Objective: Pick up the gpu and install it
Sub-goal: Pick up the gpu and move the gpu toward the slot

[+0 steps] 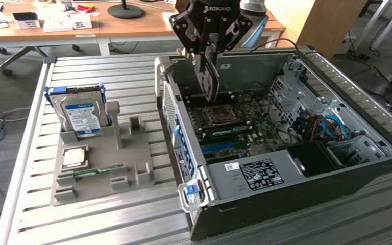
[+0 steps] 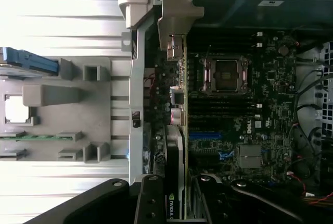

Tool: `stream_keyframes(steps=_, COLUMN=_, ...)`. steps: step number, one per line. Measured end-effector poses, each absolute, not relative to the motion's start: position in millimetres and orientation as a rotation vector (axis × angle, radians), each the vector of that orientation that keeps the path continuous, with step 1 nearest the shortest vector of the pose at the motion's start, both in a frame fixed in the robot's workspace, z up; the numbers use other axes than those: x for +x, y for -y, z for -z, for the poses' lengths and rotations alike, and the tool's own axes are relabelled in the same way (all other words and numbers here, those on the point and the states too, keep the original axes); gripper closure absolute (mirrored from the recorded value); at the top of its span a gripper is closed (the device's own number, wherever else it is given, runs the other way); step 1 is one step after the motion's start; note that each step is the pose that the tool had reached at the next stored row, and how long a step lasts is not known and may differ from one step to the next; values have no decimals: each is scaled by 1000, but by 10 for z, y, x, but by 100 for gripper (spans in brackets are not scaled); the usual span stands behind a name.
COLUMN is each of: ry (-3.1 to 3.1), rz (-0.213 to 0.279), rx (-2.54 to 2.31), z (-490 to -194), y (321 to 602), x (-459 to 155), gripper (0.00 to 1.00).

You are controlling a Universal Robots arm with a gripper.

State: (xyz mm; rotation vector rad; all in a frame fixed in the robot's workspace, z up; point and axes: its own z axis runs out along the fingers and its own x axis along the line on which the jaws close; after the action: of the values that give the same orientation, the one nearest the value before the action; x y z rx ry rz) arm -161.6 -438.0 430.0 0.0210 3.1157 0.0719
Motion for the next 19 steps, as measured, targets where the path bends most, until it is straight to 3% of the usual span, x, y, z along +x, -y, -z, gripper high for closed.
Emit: stream_keyframes(steps=19, ry=-3116, rz=-72, rx=21, z=-4301, y=4373, x=-1099, gripper=73)
